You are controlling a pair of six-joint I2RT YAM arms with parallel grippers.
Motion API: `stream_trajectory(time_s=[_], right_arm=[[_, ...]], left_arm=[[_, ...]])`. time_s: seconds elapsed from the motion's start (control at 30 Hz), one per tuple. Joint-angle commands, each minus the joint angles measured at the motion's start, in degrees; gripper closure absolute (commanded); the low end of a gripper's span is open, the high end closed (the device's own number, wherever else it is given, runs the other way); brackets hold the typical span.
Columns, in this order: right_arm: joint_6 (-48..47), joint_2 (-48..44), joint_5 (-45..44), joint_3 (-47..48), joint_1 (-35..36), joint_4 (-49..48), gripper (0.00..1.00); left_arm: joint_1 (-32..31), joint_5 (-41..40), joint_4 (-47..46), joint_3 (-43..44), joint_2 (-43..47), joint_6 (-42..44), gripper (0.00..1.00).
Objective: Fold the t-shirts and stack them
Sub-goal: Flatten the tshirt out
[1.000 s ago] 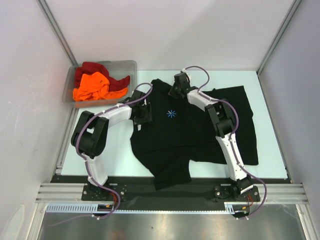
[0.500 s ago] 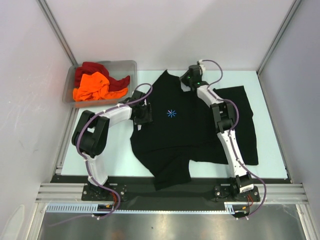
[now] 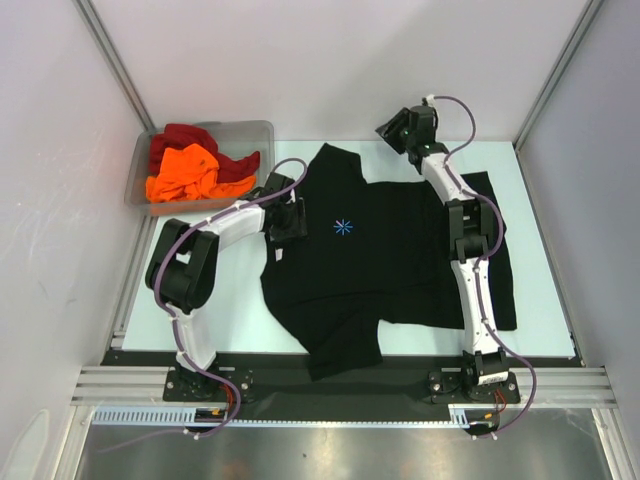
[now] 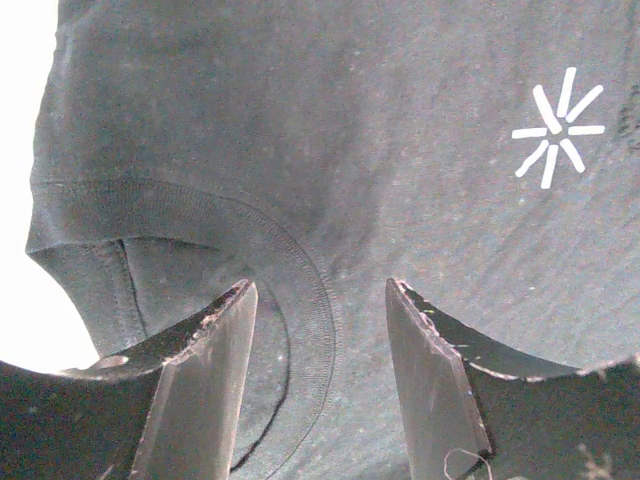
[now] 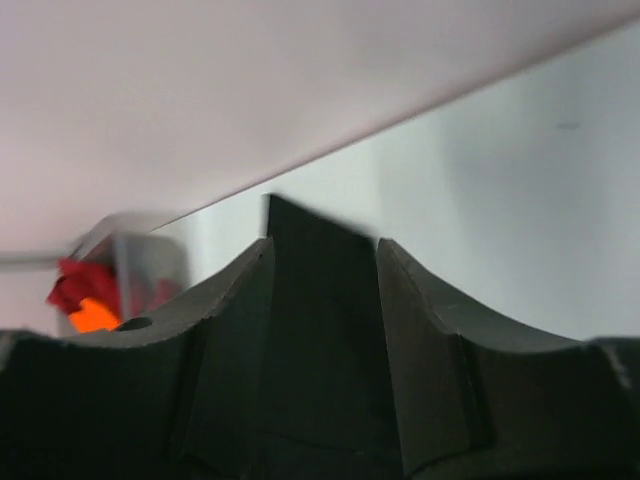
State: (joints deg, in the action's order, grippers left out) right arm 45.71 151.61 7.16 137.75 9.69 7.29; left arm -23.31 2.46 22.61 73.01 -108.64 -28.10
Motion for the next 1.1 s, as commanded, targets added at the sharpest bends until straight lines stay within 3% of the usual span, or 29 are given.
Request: stream_trajectory(time_s=[0.0, 0.17, 0.2, 0.3, 0.77, 1.07], right_arm=[[-1.2, -4.4, 6.2, -0.2, 4.6, 1.4, 0.48], [0.9, -2.1, 4.3, -0.5, 8.4, 0.1, 0.53], [1.6, -1.1, 4.2, -0.4, 9.0, -0.5, 0.63], [3.6, 0.3, 3.5, -0.4, 9.9, -1.4, 0.74], [0.6, 5.0, -6.4, 1.2, 12.1, 3.4, 0.71], [-6.5, 4.9, -13.1, 3.0, 7.6, 8.3, 0.69]], left_arm=[[0.5, 1.1, 0.1, 2.5, 0.5, 1.0, 0.40], [0.5, 1.5, 0.0, 2.6, 0.4, 0.4, 0.40], [0.5, 1.4, 0.0, 2.5, 0.4, 0.2, 0.39], [0.6, 1.5, -0.7, 2.2, 0.5, 0.0, 0.40], [1.6, 2.5, -2.8, 0.6, 2.1, -1.7, 0.39], [3.1, 3.2, -2.5, -0.8, 2.6, 0.0, 0.39]])
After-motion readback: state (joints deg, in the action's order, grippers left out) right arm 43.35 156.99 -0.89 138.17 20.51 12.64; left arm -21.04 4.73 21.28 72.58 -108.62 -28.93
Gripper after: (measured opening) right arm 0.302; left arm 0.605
